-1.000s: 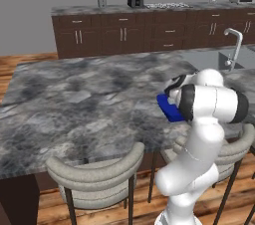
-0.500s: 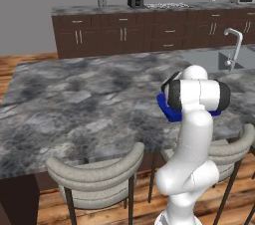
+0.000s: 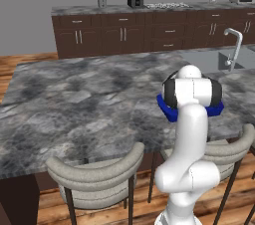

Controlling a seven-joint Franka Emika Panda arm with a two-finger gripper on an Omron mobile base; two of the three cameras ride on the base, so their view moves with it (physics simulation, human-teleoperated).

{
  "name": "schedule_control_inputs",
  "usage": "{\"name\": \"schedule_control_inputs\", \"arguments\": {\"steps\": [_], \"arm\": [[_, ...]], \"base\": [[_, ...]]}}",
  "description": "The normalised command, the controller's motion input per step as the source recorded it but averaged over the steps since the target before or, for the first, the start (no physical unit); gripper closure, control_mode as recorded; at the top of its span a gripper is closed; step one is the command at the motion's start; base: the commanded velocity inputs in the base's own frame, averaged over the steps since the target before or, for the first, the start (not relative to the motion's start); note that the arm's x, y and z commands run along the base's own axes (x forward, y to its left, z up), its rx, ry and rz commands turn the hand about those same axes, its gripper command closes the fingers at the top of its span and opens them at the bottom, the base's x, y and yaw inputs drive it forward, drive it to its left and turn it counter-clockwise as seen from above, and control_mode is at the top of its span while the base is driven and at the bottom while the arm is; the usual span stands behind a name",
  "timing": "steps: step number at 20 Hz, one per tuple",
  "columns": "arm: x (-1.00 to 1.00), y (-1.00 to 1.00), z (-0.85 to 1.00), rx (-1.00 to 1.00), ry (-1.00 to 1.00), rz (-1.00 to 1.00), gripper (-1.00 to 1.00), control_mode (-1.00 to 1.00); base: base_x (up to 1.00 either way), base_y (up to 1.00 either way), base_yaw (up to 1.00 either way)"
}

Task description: Take the donut and cupcake from the fridge and place them on the empty tray on the dining counter.

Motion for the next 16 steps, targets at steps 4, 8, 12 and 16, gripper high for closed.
{"name": "schedule_control_inputs", "arguments": {"steps": [4, 8, 12, 16], "arm": [[0.28, -0.01, -0.36, 0.0, 0.01, 0.01, -1.0, -1.0], [0.0, 0.01, -0.11, 0.0, 0.03, 0.01, -1.0, -1.0], [0.0, 0.11, -0.11, 0.0, 0.04, 0.0, -1.0, -1.0], [0.0, 0.14, -0.01, 0.0, 0.05, 0.0, -1.0, -1.0]], "base": [[0.0, 0.0, 0.0], [0.0, 0.0, 0.0], [0.0, 0.0, 0.0], [0.0, 0.0, 0.0]]}}
